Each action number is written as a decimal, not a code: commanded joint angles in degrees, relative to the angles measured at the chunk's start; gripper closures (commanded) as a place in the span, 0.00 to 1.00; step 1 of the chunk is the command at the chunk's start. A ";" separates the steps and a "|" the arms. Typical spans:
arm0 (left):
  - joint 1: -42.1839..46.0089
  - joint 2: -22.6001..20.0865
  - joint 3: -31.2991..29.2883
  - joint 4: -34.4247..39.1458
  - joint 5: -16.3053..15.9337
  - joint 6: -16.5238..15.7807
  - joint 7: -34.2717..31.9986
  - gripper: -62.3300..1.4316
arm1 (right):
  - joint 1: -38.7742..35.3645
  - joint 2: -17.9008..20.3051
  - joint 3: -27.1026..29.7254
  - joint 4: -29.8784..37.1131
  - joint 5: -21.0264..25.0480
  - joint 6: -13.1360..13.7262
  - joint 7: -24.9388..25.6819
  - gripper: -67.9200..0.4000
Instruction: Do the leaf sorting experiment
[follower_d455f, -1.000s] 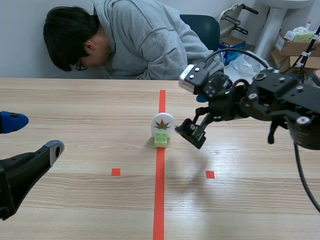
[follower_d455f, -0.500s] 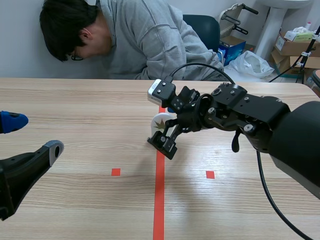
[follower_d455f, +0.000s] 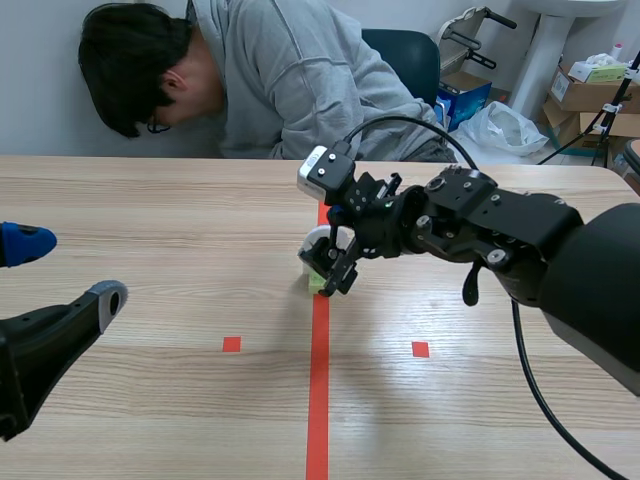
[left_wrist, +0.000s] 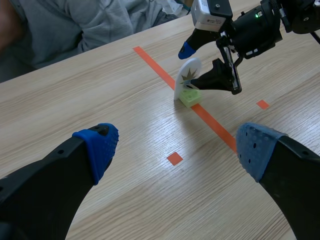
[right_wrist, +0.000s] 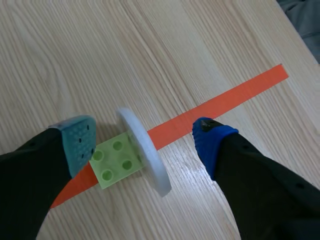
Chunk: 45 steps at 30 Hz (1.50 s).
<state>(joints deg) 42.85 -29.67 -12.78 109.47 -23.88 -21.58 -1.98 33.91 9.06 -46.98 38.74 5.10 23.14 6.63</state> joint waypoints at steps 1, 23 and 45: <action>-0.17 0.28 -0.11 0.83 -0.61 -0.15 -0.98 0.18 | -0.09 0.24 0.42 1.22 0.17 0.17 0.98 0.48; -0.17 0.28 -0.11 0.83 -0.81 -0.17 -0.94 0.18 | -2.21 -0.02 0.42 1.22 -1.27 -2.84 2.34 0.95; -0.17 0.28 -0.11 0.83 -1.03 -0.61 -0.94 0.18 | -8.46 14.27 28.50 11.52 12.90 -10.01 -16.48 0.97</action>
<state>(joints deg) 42.85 -29.67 -12.78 109.47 -24.14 -22.11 -2.00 24.40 22.65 -18.70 50.19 17.47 13.15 -10.61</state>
